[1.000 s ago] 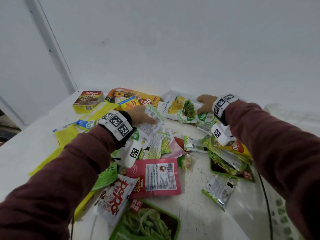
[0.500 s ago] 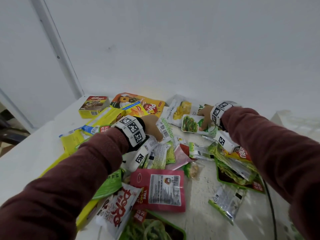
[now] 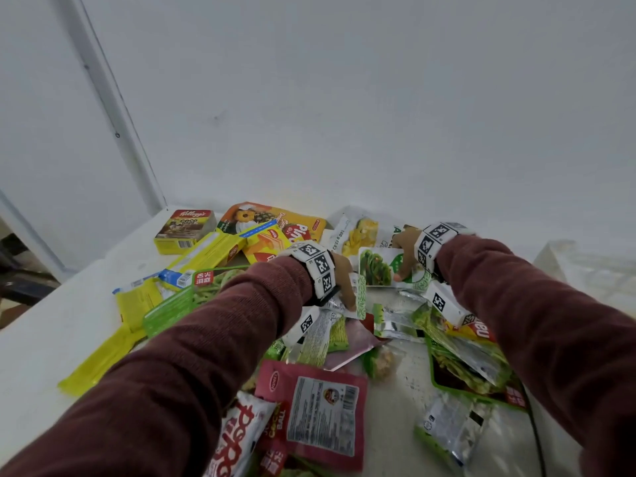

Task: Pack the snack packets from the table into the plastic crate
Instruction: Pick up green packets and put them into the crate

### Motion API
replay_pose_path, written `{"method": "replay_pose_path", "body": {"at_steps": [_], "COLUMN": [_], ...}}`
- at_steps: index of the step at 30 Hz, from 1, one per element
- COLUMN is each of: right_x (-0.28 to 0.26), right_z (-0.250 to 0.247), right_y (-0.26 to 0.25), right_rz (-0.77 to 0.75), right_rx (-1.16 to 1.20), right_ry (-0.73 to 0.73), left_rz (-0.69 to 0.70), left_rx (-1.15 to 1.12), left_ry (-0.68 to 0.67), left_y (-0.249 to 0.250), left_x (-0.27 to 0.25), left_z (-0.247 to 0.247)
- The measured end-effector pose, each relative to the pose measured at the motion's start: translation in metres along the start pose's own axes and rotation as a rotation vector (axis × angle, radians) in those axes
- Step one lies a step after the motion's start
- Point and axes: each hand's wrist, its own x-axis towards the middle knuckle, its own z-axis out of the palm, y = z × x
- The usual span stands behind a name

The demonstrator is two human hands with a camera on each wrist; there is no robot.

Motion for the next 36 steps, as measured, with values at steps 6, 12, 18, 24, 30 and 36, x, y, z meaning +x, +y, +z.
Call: {"method": "replay_pose_path", "body": {"at_steps": [6,12,18,24,30,36], "right_x": [-0.003,-0.016,-0.050,-0.105,-0.165,-0.232], "right_z": [-0.002,-0.011,-0.045,-0.071,-0.079,-0.086], "right_y": [0.002,0.011,0.014,0.016,0.012,0.013], "right_rz": [0.000,-0.023,-0.023,0.027,0.069,0.109], "right_rx": [0.068,0.186,0.276,0.353,0.421,0.459], "right_ry": [0.012,0.143,0.322,0.503,0.619,0.724], "left_rz": [0.040,0.061,0.127,0.247,0.387,0.548], "left_rx": [0.049,-0.036,-0.218,-0.382,-0.492,-0.520], "left_ry": [0.054,0.196,0.395,0.655,0.798,0.887], "left_y": [0.002,-0.006,-0.011,-0.011,-0.010,-0.001], "left_x": [0.005,-0.003,-0.030,-0.059,-0.096,-0.132], "left_z": [-0.002,-0.026,-0.054,-0.068,-0.077,-0.086]}}
